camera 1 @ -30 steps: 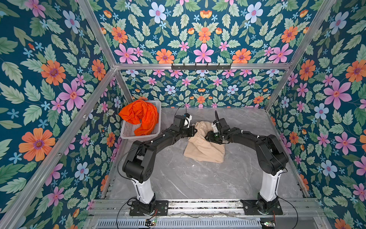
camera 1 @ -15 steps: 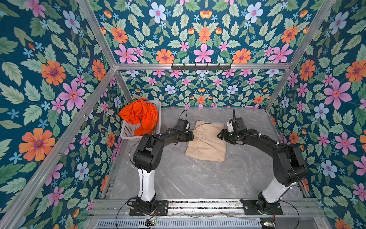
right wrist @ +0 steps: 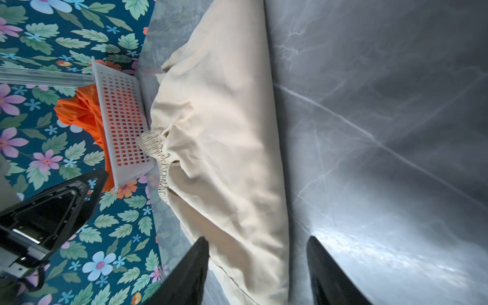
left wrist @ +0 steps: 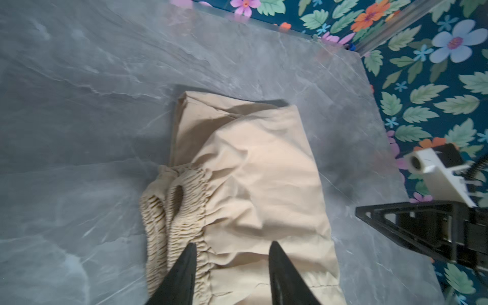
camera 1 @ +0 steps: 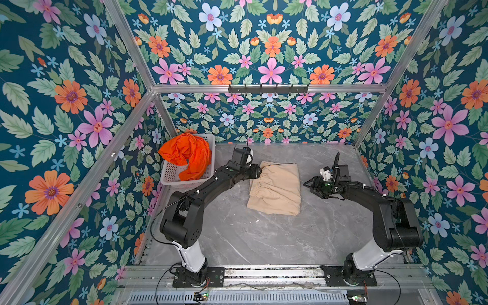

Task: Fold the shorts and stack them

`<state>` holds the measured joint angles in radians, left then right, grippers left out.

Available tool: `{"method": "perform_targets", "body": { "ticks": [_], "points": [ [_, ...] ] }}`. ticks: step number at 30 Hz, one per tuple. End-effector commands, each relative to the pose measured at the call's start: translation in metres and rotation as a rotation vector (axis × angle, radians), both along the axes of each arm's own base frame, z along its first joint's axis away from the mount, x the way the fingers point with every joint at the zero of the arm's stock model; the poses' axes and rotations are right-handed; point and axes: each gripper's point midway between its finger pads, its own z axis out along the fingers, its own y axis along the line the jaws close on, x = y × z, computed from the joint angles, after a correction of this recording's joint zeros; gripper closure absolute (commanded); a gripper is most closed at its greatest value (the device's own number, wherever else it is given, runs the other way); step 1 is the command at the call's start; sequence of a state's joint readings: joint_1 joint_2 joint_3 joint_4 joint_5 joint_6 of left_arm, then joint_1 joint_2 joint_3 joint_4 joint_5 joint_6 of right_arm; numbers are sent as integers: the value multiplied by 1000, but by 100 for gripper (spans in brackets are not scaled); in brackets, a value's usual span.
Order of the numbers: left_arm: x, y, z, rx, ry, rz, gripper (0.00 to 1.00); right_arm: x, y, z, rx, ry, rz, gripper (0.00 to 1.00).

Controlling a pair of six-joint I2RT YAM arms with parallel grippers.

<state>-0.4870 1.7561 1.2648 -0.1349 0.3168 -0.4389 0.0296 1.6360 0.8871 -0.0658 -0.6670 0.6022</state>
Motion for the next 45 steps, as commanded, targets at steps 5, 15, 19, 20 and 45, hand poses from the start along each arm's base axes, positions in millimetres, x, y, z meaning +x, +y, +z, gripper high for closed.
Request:
{"method": "perform_targets", "body": {
  "ticks": [5, 15, 19, 20, 45],
  "points": [
    [-3, -7, -60, 23, 101, -46, 67, 5, 11, -12, 90, 26, 30, 41],
    [-14, 11, -119, 122, 194, -10, 70, 7, 22, -38, 178, 88, 47, 41],
    [-17, 13, -123, 122, 201, -2, 71, 11, 32, -40, 240, 81, 63, 41],
    [-17, 13, -124, 117, 201, 0, 71, 12, 36, -41, 256, 80, 68, 42],
    [-6, 12, -53, 26, 63, 32, 57, 26, 3, -32, -34, 103, 151, 97]
  ]
}}
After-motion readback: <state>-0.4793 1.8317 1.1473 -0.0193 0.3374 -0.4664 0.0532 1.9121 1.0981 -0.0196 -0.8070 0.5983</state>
